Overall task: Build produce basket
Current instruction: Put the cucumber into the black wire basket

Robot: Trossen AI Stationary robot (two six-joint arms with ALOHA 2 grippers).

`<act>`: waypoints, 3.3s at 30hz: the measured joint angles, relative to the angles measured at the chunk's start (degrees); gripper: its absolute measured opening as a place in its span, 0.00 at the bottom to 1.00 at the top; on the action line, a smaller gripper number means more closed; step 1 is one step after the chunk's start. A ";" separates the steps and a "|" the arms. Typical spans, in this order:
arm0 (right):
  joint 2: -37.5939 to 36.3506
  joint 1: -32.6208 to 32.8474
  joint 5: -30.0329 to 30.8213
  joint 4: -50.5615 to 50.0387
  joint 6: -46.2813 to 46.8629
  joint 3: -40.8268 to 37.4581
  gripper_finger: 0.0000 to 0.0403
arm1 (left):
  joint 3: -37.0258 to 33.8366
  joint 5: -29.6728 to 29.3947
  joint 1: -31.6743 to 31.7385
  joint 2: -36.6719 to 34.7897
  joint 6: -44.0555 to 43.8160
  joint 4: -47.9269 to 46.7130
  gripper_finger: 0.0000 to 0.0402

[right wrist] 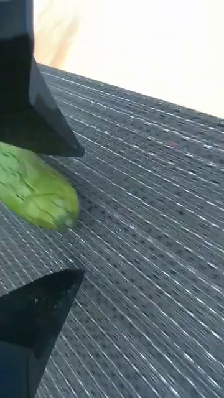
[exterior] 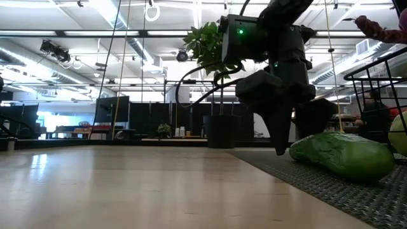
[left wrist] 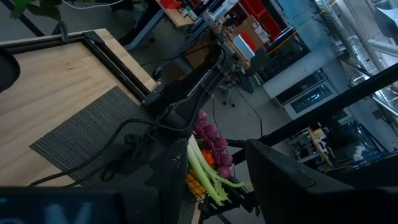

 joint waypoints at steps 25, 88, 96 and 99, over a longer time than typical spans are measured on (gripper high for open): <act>-0.14 -0.07 -11.30 -5.30 -5.95 0.00 0.43 | 0.00 -0.02 0.00 0.00 0.00 0.02 0.43; 1.90 0.02 -10.25 -7.83 -11.43 0.02 0.33 | 0.02 2.43 0.00 0.00 -1.51 0.11 0.43; -2.43 -0.03 -9.81 -3.18 -11.08 0.02 0.18 | 0.02 2.38 0.00 0.00 -1.90 0.11 0.43; -5.95 -0.83 -9.75 -2.83 -10.33 0.02 0.18 | 0.02 2.38 0.02 0.00 -2.54 0.13 0.43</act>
